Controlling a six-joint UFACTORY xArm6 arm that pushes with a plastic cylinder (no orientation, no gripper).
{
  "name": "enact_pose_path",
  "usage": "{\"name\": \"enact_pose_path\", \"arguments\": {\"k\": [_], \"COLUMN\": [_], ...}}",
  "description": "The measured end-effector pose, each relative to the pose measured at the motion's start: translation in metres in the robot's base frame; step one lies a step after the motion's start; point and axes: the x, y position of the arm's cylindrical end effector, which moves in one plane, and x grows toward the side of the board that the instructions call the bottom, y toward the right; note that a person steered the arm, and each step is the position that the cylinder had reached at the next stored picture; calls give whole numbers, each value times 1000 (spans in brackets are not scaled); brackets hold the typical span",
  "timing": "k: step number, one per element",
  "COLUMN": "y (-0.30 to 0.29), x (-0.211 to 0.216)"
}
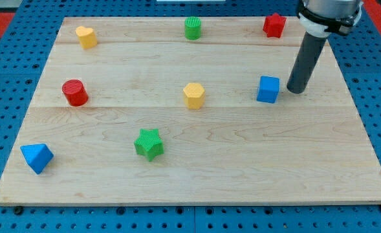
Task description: Nudge the blue cube down a bit
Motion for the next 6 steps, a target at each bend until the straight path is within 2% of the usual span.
{"name": "enact_pose_path", "arguments": {"k": [3,4,5,6], "y": [-108,-88,-92,-122], "x": [0,-7,-37,-41]}}
